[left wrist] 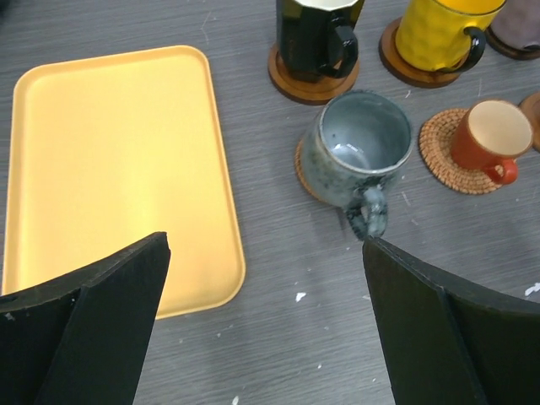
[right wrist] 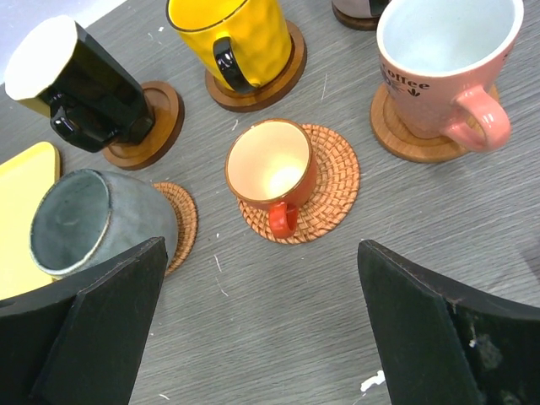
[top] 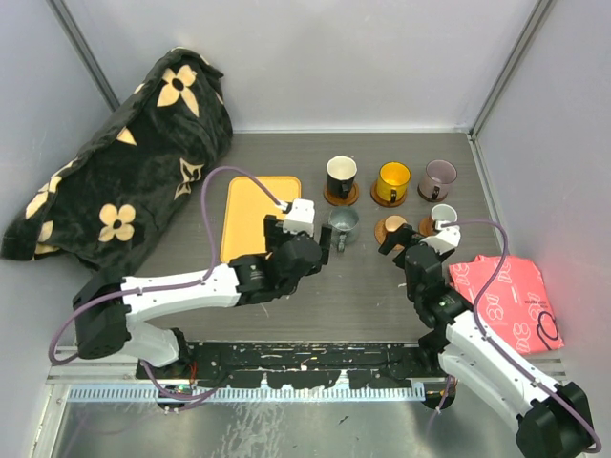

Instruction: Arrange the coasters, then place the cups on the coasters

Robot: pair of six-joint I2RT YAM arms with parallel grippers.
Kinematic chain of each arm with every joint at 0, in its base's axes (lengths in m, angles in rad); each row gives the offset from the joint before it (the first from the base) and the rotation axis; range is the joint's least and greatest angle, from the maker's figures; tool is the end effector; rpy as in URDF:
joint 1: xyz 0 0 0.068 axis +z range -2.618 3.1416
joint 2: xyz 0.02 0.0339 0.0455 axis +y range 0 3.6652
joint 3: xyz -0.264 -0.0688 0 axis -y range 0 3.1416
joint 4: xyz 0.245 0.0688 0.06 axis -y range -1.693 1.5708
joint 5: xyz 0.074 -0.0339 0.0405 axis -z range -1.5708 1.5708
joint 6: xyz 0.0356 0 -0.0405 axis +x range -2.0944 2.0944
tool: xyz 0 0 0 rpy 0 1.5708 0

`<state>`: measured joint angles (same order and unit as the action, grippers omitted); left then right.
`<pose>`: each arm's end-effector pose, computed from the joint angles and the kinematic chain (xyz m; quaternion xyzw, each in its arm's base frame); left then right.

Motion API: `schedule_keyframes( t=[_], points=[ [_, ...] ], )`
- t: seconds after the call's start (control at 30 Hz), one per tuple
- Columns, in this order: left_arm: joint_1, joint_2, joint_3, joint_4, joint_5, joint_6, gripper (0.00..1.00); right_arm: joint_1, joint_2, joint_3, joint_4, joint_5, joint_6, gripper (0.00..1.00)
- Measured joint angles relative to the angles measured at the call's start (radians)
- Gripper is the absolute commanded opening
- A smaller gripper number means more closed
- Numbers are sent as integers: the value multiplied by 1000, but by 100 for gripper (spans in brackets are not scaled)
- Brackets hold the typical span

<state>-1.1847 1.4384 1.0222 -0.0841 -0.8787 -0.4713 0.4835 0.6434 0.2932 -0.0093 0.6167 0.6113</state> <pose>0.1453 -0.2846 0.2846 0.0685 0.8052 -0.0926 0.5817 0.1476 0.0543 0.2079 0.2224 0.7707 0.0693 0.5930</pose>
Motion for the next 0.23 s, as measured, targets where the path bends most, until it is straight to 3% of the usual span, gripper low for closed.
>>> schedule_keyframes(
  t=[0.23],
  points=[
    [0, -76, -85, -3, 2, 2, 98, 0, 18, 0, 2, -7, -7, 100]
  ],
)
